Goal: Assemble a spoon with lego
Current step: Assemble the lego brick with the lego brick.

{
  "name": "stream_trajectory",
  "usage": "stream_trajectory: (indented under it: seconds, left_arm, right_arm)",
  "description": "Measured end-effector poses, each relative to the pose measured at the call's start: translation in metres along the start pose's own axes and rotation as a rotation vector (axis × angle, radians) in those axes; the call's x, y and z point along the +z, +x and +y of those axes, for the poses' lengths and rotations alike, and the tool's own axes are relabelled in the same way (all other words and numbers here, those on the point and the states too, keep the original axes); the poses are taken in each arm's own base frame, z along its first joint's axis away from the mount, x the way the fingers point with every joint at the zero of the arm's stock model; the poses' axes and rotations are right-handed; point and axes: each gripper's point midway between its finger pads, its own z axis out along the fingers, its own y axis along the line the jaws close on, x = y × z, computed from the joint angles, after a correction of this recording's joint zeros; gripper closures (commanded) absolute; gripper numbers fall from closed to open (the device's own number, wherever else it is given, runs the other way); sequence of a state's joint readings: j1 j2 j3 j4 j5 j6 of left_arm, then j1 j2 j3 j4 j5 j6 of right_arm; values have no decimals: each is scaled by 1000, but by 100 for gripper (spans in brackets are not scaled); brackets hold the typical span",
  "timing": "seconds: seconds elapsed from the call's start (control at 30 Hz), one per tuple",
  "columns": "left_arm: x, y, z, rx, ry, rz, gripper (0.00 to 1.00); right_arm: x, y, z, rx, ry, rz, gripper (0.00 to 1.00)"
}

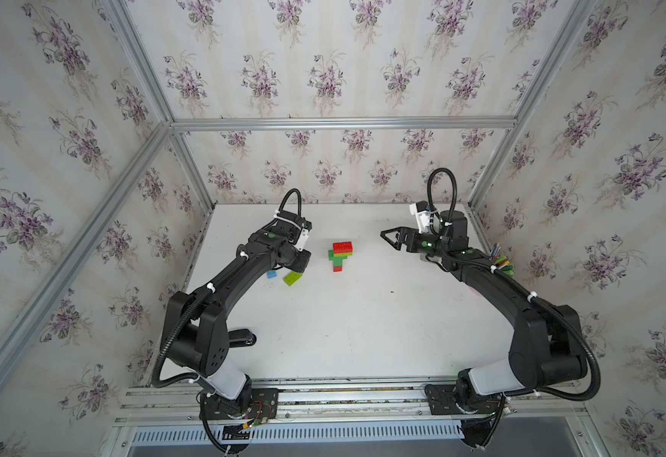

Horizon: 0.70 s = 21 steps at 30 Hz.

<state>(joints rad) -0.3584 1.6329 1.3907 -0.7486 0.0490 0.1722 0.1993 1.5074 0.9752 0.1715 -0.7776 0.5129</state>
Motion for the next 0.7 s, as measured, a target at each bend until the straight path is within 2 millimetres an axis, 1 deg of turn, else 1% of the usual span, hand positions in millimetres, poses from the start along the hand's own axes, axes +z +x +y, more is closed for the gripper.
stream_trajectory:
  seconds: [0.03, 0.1, 0.23, 0.33, 0.47, 0.53, 0.7]
  left_arm:
    - [-6, -9, -4, 83, 28, -7, 85]
    - [-10, -22, -11, 219, 82, -7, 85]
    - [-8, -37, -24, 405, 189, 11, 85]
    - [-6, -41, -36, 513, 262, 19, 85]
    - [-4, -38, -49, 632, 345, 24, 85]
    - [-2, -38, -51, 668, 365, 24, 85]
    - [7, -46, -51, 720, 376, 22, 84]
  right_arm:
    - [5, 7, -2, 78, -39, 18, 0]
    - [13, 15, -4, 183, -103, 51, 0]
    - [24, 25, -4, 278, -177, 102, 0]
    - [36, 33, 0, 290, -222, 149, 0]
    - [55, 46, -3, 307, -248, 210, 0]
    - [62, 51, -5, 310, -258, 234, 0]
    - [82, 59, -3, 289, -287, 279, 0]
